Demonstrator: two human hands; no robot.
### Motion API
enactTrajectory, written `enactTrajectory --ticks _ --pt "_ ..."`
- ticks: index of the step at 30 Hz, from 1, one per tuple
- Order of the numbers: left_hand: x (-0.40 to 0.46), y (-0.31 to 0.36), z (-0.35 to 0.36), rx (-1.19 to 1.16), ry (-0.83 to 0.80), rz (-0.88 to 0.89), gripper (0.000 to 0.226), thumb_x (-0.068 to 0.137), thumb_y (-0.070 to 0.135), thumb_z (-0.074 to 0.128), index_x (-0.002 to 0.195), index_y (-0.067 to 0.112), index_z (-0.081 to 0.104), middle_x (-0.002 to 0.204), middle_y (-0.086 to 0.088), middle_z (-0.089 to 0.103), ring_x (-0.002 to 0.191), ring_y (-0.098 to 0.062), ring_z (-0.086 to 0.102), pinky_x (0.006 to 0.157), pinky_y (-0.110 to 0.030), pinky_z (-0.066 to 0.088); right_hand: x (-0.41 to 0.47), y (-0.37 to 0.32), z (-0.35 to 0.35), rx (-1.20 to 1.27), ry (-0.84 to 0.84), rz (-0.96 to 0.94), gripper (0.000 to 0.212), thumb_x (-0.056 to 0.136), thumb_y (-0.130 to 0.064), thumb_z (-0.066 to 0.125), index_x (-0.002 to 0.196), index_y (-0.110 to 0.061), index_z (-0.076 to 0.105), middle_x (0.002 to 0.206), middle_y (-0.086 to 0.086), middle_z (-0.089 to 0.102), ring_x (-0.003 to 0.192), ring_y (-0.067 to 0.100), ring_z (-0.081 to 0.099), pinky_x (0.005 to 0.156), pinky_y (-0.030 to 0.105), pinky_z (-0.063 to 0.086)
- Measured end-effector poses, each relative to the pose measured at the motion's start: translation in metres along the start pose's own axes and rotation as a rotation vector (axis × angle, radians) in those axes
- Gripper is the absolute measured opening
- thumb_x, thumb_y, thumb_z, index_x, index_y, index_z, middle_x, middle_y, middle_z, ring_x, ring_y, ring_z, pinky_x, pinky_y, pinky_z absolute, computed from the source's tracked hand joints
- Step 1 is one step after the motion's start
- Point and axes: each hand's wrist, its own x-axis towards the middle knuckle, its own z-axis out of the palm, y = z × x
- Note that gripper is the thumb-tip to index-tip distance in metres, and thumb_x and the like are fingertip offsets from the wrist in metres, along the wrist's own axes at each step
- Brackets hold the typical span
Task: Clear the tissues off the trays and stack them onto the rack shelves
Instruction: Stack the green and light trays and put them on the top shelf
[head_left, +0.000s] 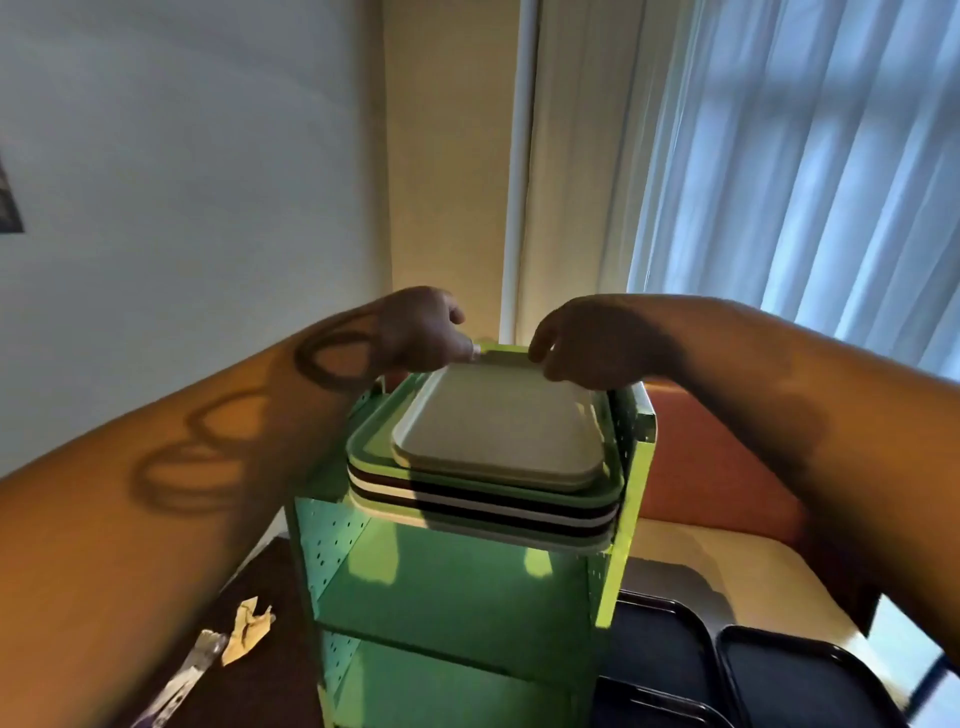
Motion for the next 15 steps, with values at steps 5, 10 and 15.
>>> enactTrajectory --ticks 5,10,15 --pt "0.002 0.060 -0.006 -0.169 0.038 0.190 0.046 0.091 0.024 0.071 0.133 0.010 0.059 0.110 -0.009 0.069 0.082 -0.016 0.063 0.073 -0.027 0.053 -0.024 0.055 -0.010 0.317 0.155 0.019 0.034 0.102 -0.016 0.055 0.134 -0.020 0.066 0.131 -0.002 0.064 0.110 0.017 0.060 0.084 0.025 0.039" --pt "0.003 0.128 -0.002 -0.143 0.020 0.382 0.038 0.088 0.029 0.071 0.122 0.013 0.067 0.113 -0.007 0.071 0.099 -0.017 0.065 0.091 -0.036 0.055 -0.043 0.096 0.003 0.565 0.357 0.113 0.026 0.103 -0.024 0.055 0.126 -0.026 0.068 0.120 -0.004 0.063 0.101 0.014 0.057 0.074 0.023 0.039" --pt "0.007 0.216 0.033 0.021 0.035 0.527 0.026 0.094 0.022 0.059 0.112 0.009 0.073 0.113 -0.009 0.071 0.097 -0.020 0.064 0.080 -0.035 0.052 -0.078 0.150 0.023 0.642 0.531 0.284 0.024 0.101 -0.026 0.050 0.109 -0.015 0.070 0.106 0.014 0.072 0.081 0.025 0.064 0.066 0.030 0.043"
